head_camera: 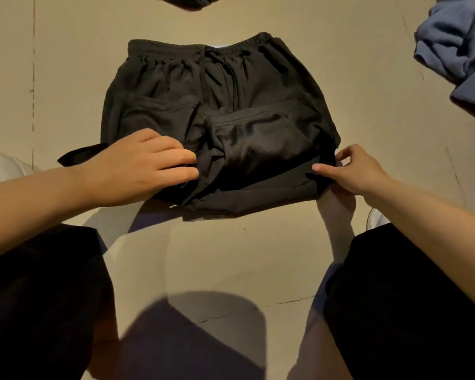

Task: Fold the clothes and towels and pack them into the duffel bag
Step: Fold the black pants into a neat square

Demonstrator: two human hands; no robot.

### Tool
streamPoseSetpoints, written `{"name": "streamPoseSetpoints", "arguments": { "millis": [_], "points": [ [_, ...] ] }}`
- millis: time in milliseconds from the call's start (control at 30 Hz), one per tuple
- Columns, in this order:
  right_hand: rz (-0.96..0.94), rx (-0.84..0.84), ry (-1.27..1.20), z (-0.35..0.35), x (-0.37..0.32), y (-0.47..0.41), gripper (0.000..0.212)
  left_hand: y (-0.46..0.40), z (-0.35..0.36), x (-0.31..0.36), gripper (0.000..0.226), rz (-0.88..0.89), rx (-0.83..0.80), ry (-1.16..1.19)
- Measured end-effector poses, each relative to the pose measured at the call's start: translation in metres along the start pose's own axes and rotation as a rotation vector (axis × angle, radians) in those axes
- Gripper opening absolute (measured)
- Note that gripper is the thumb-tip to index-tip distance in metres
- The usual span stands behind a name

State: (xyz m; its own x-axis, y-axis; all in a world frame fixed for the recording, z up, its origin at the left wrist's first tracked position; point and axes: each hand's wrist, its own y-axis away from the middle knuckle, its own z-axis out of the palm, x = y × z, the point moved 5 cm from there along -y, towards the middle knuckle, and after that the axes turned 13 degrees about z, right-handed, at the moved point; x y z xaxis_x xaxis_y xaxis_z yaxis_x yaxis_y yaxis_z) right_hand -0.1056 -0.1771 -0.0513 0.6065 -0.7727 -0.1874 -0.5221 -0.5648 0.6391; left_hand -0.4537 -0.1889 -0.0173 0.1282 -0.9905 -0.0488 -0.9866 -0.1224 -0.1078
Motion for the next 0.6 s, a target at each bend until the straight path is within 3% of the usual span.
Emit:
{"name": "streamPoseSetpoints", "arguments": {
  "millis": [267,367,500,600],
  "points": [
    [0.063,0.053,-0.317,-0.021,0.003,-0.017,0.017,-0.034,0.000,0.009,0.029,0.156,0.076,0.011],
    [0.063,0.116,-0.281,-0.039,0.010,-0.023,0.021,-0.041,-0.002,0.015,0.034,0.155,0.089,0.080],
    [0.033,0.225,-0.184,-0.057,0.020,-0.028,0.014,-0.048,-0.014,0.027,0.033,0.163,0.120,0.006],
    [-0.004,0.261,-0.029,-0.055,0.027,-0.033,0.012,-0.063,-0.029,0.034,0.035,0.068,0.227,0.032]
  ]
}}
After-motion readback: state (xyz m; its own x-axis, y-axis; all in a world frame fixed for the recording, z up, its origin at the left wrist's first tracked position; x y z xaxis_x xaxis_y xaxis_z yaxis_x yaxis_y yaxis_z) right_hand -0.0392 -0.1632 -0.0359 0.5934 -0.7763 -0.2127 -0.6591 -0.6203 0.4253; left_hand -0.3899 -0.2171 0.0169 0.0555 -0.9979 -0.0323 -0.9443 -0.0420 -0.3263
